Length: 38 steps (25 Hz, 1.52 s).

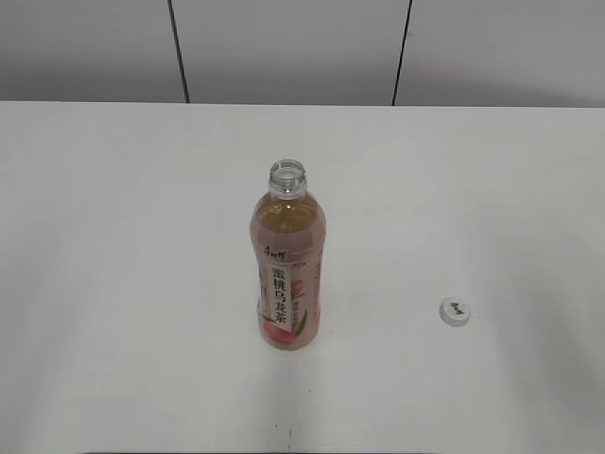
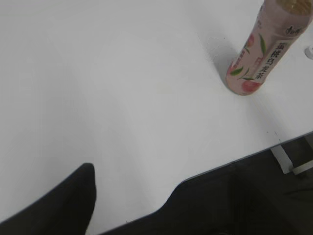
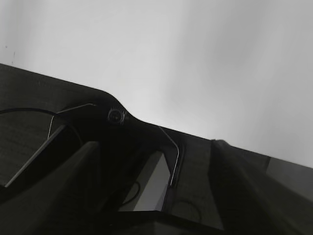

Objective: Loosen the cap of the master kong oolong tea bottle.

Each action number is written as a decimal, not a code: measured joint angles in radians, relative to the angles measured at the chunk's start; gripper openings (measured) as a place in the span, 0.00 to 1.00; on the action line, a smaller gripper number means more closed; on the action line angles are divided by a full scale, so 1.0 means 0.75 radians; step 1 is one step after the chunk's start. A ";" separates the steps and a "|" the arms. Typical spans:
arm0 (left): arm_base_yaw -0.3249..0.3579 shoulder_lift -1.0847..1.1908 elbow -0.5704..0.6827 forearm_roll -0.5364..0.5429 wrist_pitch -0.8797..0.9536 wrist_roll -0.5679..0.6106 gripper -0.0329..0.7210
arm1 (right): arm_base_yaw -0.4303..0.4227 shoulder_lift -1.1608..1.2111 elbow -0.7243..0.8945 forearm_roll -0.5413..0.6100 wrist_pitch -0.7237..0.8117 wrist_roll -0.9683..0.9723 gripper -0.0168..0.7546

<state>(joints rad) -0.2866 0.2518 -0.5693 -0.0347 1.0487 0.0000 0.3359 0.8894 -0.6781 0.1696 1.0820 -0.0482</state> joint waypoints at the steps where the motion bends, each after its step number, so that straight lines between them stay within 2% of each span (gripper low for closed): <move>1: 0.000 -0.014 0.000 0.003 -0.017 0.000 0.70 | 0.000 -0.085 0.020 -0.022 0.000 0.001 0.70; 7: 0.000 -0.111 0.000 0.018 -0.038 0.000 0.70 | 0.000 -0.562 0.143 -0.197 -0.018 0.001 0.70; 15: 0.000 -0.325 0.000 0.022 -0.039 0.000 0.69 | 0.000 -0.999 0.218 -0.255 0.005 0.003 0.69; 20: 0.000 -0.343 0.000 0.024 -0.039 0.000 0.69 | 0.000 -1.171 0.220 -0.260 0.016 0.003 0.69; 38: 0.000 -0.343 0.011 0.025 -0.035 0.000 0.65 | 0.000 -1.192 0.220 -0.261 0.019 0.003 0.69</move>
<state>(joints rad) -0.2866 -0.0056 -0.5611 -0.0157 1.0225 0.0000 0.3359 -0.0049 -0.5134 -0.0259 1.0962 -0.0463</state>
